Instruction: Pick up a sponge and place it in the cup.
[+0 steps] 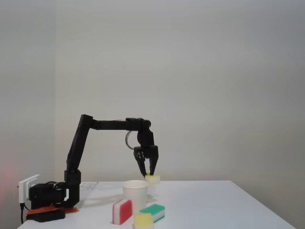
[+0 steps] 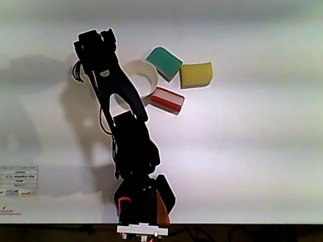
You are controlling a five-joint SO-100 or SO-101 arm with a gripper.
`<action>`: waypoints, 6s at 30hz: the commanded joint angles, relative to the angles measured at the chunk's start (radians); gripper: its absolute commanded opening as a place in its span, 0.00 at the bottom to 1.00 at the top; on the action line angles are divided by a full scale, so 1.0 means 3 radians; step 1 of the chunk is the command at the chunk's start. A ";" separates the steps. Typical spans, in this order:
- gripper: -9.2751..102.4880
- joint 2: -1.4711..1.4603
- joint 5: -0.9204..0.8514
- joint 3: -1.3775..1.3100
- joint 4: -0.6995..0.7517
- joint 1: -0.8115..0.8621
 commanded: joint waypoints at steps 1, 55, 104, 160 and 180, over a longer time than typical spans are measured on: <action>0.08 0.0297 0.0046 -0.0353 0.0251 -0.0051; 0.18 0.2465 -0.0573 0.1974 -0.0159 0.1094; 0.08 0.4709 -0.0608 0.3053 -0.0869 0.1391; 0.08 0.6663 -0.0716 0.6008 -0.0966 0.1549; 0.08 0.6663 -0.0726 0.6008 -0.0634 0.1565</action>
